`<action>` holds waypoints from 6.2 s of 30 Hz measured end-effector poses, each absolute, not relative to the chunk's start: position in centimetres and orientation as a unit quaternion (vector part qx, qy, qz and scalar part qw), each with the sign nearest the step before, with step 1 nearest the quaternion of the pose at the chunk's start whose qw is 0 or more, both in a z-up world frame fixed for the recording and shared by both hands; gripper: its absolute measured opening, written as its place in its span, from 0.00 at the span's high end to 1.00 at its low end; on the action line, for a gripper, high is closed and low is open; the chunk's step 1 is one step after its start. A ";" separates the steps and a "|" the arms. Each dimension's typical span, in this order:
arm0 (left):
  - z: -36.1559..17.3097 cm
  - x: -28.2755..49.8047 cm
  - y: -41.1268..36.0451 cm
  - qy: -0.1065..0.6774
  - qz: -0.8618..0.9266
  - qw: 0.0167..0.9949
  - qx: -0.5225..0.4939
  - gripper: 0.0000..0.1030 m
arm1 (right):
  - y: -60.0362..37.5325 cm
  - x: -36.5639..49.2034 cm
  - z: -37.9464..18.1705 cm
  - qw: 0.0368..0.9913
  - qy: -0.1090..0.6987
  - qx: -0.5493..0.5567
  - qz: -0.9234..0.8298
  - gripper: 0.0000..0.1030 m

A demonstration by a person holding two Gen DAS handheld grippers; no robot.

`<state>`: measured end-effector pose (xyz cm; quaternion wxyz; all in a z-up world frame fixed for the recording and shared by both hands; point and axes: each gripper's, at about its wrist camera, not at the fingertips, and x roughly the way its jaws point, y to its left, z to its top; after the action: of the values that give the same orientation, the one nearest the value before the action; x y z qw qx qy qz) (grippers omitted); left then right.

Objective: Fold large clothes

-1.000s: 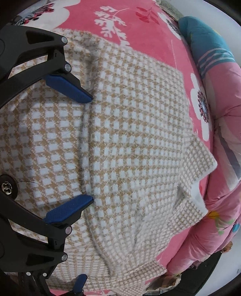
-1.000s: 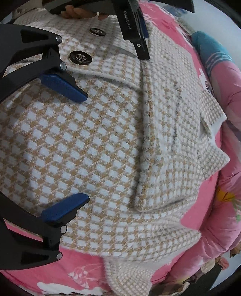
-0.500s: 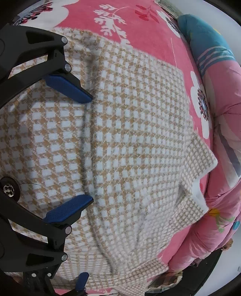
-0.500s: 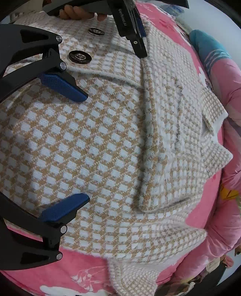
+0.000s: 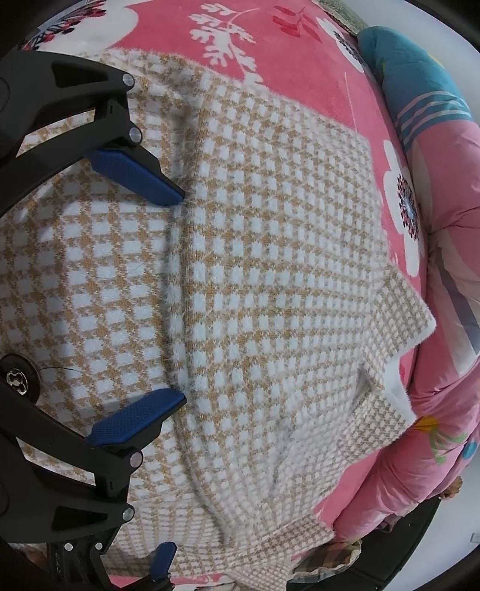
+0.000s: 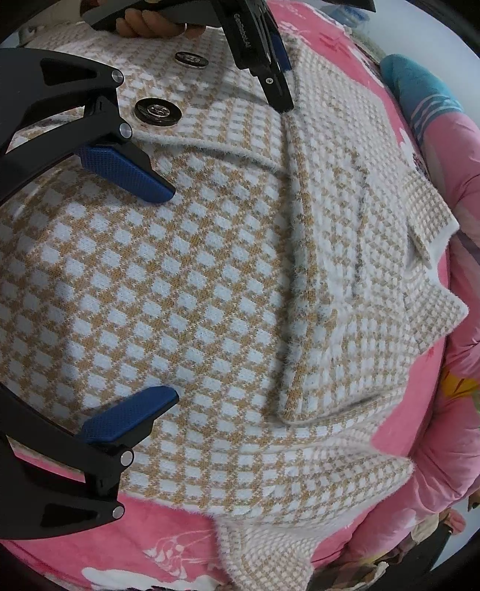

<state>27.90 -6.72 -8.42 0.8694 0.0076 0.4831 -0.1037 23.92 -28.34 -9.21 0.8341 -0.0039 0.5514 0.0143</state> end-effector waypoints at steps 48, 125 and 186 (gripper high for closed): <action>-8.5 27.8 -6.6 0.482 -0.106 0.869 0.004 0.06 | -28.2 23.9 -9.3 0.833 0.553 -0.004 0.011 0.06; -7.9 31.5 -13.2 0.449 -0.105 0.887 0.036 0.06 | -54.8 6.4 1.9 0.877 0.375 0.269 -0.132 0.06; -8.1 31.2 -12.8 0.448 -0.105 0.887 0.035 0.06 | -43.6 23.3 19.5 0.950 0.178 0.256 0.007 0.82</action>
<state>31.21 -12.83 -8.06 0.8869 0.0350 0.4484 -0.1055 23.27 -43.59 19.51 0.9499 0.2565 0.1784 0.0068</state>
